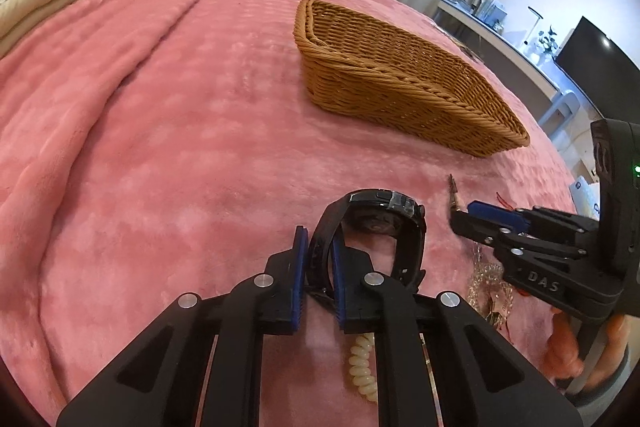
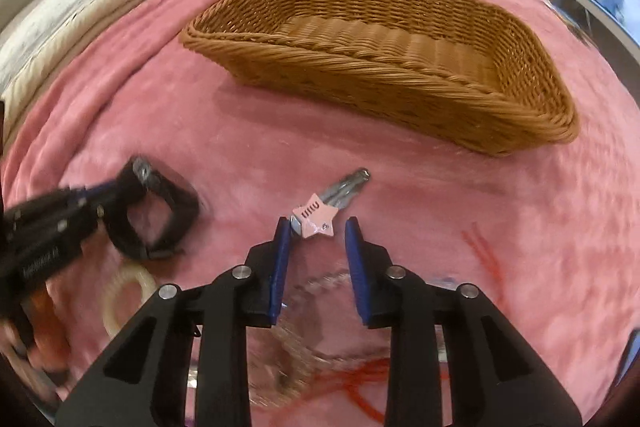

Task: Organize jewelry
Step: 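Grasp the black watch with the left tool while the right tool grasps the pink star key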

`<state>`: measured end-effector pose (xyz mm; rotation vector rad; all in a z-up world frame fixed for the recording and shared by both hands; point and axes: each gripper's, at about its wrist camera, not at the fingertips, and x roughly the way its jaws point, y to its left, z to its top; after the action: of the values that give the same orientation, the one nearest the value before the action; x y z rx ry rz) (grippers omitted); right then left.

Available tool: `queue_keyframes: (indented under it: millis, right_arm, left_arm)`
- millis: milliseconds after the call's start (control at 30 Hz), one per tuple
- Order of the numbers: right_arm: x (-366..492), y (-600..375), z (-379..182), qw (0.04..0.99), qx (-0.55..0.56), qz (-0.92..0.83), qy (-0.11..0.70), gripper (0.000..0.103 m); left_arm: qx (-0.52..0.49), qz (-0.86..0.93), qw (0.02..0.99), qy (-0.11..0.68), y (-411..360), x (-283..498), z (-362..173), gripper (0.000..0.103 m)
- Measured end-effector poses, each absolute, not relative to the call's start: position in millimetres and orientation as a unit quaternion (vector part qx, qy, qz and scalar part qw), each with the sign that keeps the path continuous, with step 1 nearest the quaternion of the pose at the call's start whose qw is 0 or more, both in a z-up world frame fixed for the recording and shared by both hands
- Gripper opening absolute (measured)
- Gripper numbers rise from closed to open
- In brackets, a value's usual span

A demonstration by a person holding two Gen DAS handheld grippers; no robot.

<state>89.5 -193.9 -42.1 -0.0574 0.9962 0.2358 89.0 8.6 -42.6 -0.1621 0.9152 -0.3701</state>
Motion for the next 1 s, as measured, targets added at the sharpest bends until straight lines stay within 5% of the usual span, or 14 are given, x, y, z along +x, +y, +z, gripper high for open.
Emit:
queue_keyframes:
  millis: [233,333,633,700,800,833,1000]
  right_arm:
    - [84,-200,-41,0.873,-0.019,0.113,0.475,0.028]
    - [84,-204,-39,0.869,0.029,0.133,0.476,0.053]
    - [103,-204,-45,0.867,0.114,0.103,0.474,0.053]
    - [105,-193,-48,0.876,0.083,0.079,0.469,0.048]
    - [102,-179,-49,0.889,0.026,0.054,0.454,0.02]
    - [100,-182,-49,0.891,0.024,0.059,0.45,0.02]
    - [81,-189,-37,0.901,0.02,0.095,0.423,0.02]
  left_arm:
    - [-0.083,-0.194,0.873,0.44,11,85,-43,0.013]
    - [-0.085,-0.193,0.874,0.438,11,85,-43,0.023]
    - [-0.083,-0.192,0.873,0.44,9,89,-46,0.026]
    - [-0.077,-0.19,0.874,0.44,7,88,-47,0.026]
    - [-0.059,-0.184,0.877,0.441,1,88,-49,0.019]
    - [-0.051,-0.179,0.879,0.439,-1,87,-48,0.01]
    - [-0.051,-0.178,0.885,0.427,0,84,-45,0.009]
